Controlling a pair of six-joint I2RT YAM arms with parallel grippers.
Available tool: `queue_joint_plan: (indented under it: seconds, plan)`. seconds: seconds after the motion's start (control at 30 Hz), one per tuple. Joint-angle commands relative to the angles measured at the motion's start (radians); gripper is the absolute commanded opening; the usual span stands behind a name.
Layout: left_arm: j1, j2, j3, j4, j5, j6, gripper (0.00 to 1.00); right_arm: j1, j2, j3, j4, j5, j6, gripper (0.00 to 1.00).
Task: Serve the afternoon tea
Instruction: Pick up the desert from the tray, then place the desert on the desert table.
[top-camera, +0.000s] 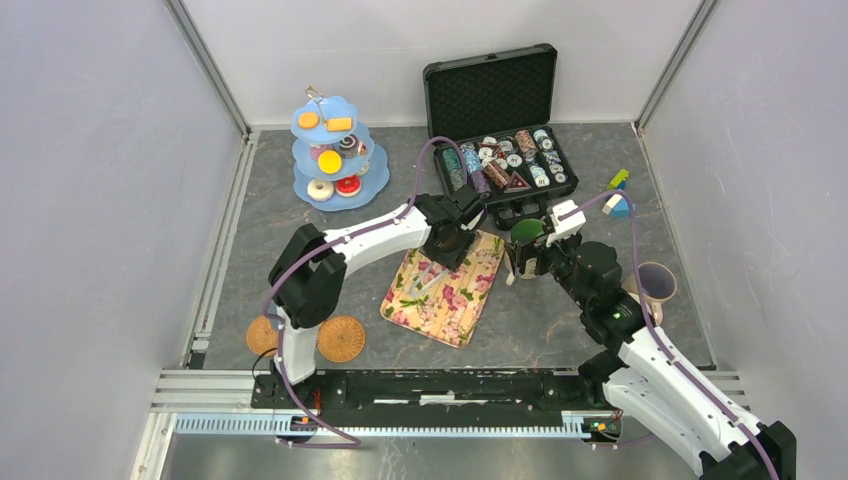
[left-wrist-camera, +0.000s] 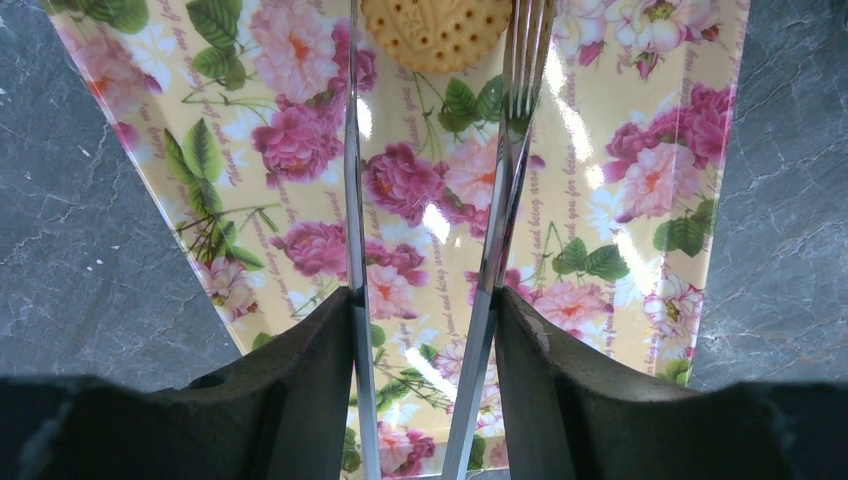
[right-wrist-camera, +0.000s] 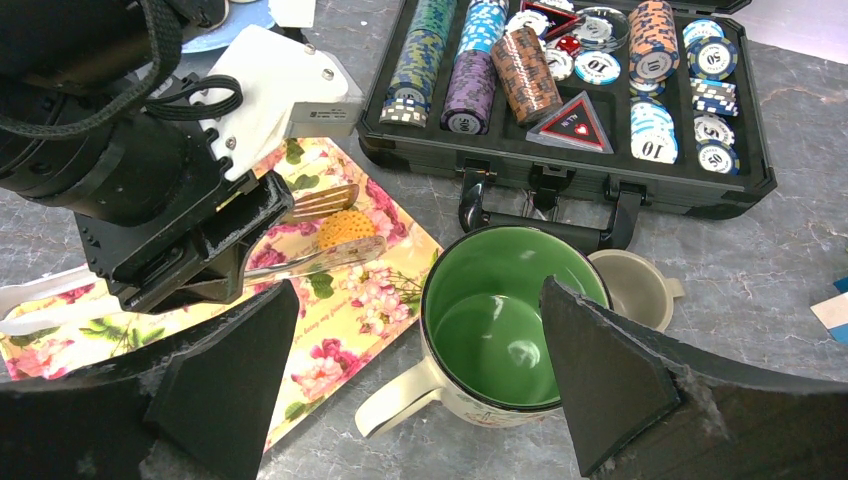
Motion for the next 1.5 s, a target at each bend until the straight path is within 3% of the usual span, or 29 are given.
queue_joint_plan:
  seconds: [0.0,0.4,0.77,1.03,1.27,1.47]
  plan:
    - [0.004,-0.091,0.034,0.006,-0.007,-0.032,0.07,-0.001,-0.003,-0.002,0.021,0.014,0.001,0.98]
    - [0.04,-0.216,0.024,-0.05,-0.046,-0.024,0.04,-0.001,-0.008,0.003,0.016,0.019,0.001,0.98]
    - [0.363,-0.463,0.054,-0.127,0.018,0.033,0.03,-0.001,0.0,0.0,0.024,0.017,0.004,0.98]
    - [0.633,-0.523,0.151,-0.206,0.054,0.078,0.02,-0.001,0.009,0.004,0.024,0.014,0.003,0.98]
    - [0.76,-0.485,0.204,-0.216,0.043,0.099,0.02,-0.001,0.013,0.007,0.027,0.018,0.005,0.98]
    - [0.795,-0.438,0.215,-0.156,0.069,0.09,0.02,-0.002,0.008,0.011,0.019,0.021,0.002,0.98]
